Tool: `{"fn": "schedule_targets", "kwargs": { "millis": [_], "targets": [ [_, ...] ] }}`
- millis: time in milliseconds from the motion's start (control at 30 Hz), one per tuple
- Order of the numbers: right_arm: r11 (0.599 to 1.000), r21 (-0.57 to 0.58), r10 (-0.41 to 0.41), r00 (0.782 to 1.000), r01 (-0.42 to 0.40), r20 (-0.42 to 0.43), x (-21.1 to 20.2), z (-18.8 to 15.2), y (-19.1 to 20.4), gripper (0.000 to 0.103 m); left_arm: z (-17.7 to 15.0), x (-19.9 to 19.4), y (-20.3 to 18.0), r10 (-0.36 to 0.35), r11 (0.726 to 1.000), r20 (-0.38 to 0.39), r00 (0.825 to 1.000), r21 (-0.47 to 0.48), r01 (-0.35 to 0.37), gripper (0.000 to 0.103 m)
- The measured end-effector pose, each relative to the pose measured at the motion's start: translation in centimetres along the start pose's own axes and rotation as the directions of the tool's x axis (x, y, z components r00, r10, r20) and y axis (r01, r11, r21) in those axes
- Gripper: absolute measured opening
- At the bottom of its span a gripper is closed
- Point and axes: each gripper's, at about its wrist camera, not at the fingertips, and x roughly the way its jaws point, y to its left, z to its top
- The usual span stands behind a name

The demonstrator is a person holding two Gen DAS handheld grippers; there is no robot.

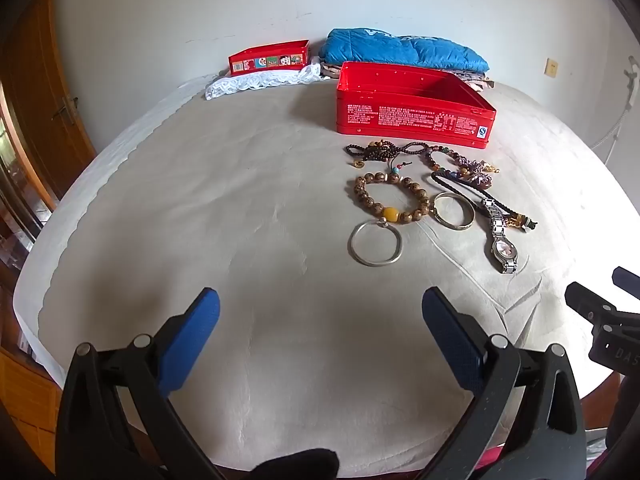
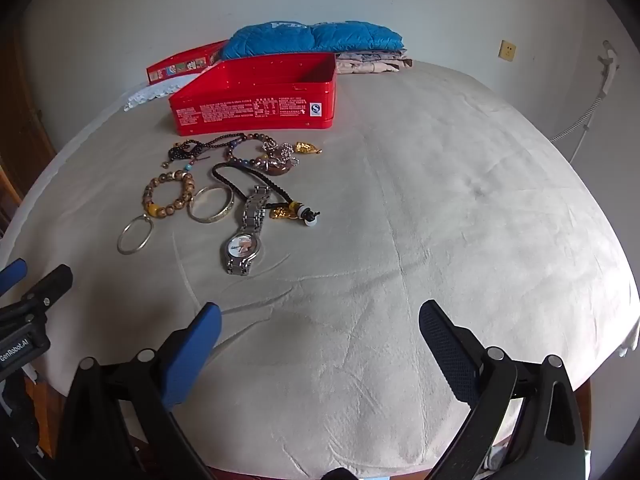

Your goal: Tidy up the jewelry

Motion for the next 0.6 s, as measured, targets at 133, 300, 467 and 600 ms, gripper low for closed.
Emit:
{"fn": "schedule_targets", "kwargs": {
  "millis": [133, 300, 467, 600],
  "targets": [
    [1.000, 0.002, 0.002, 1.000, -0.002, 0.004, -0.12, 0.10, -0.13, 0.099, 0.00, 0.00, -0.01, 0.002, 1.000, 0.001, 1.000, 0.002, -0.002, 0.100],
    [1.000, 0.002, -0.004, 1.000, 0.004, 0.007, -0.15, -0.15, 0.09, 0.099, 0.03, -0.07, 0.03, 0.002, 1.000, 0.005, 1.000, 0.006, -0.002, 0.100],
    [1.000, 0.002, 0.001, 1.000, -0.001, 0.005, -0.16, -0.11, -0.07, 0.099, 0.05, 0.18, -0.13, 0.001, 1.000, 0.002, 1.000, 0.005, -0.001, 0.100],
    [1.000, 0.002, -0.001, 1.000, 0.001, 0.003, 0.04, -0.02, 0.08, 0.099, 0.04, 0.33, -0.31, 0.003, 1.000, 0.000, 1.000, 0.006, -0.003, 0.100]
  ]
}}
